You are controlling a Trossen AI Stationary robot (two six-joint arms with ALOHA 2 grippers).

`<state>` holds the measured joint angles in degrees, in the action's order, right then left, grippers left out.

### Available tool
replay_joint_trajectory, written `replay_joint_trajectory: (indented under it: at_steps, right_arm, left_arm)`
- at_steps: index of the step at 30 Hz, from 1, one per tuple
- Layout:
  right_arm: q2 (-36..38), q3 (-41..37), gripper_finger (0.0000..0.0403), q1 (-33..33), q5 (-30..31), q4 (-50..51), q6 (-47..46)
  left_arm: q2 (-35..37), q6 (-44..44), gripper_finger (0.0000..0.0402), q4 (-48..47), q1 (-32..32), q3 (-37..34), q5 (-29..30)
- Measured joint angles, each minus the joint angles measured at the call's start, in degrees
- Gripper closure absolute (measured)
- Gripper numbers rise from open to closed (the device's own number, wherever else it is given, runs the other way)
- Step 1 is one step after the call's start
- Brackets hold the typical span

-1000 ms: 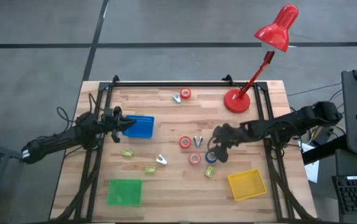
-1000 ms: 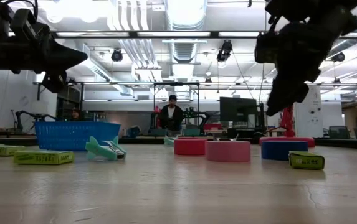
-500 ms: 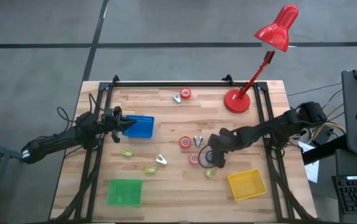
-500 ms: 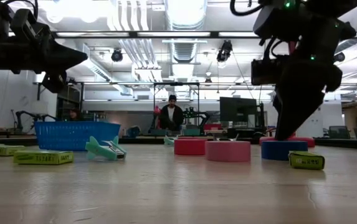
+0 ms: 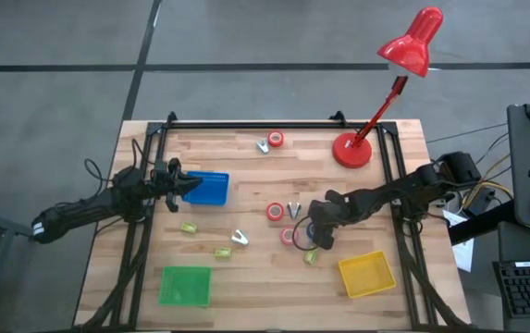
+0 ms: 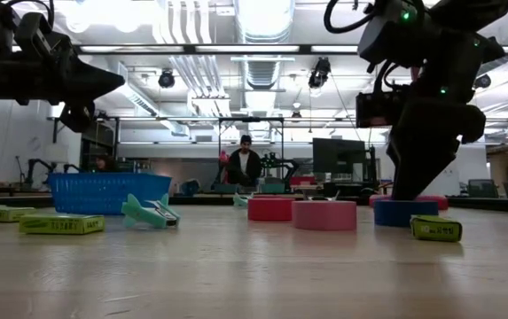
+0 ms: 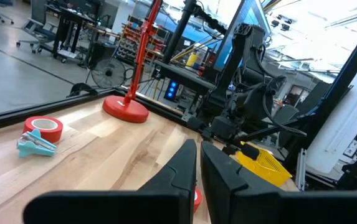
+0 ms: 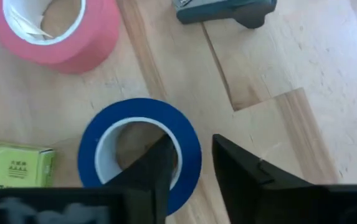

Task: Pick and place Stapler, Stapler remover, tape
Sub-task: Put the blue tape into the yellow bin

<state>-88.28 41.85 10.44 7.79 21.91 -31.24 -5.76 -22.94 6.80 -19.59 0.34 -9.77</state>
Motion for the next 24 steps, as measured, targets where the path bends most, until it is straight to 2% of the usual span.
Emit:
replay_joint_trajectory:
  at_steps: [8,13,18,24]
  right_arm:
    - [1.7,0.0,0.0376,0.0,-0.5,0.2,1.5]
    - [1.9,0.0,0.0376,0.0,-0.8,0.2,1.4]
    - [3.8,0.0,0.0371,0.1,-4.1,0.4,0.4]
    - [10.1,0.0,0.0371,1.0,-11.9,1.4,-2.0]
  left_arm:
    - [0.0,0.0,0.0376,0.0,0.0,0.0,0.0]
    - [0.0,0.0,0.0376,0.0,0.0,0.0,0.0]
    - [0.0,0.0,0.0376,0.0,0.0,0.0,0.0]
    - [0.0,0.0,0.0376,0.0,0.0,0.0,0.0]
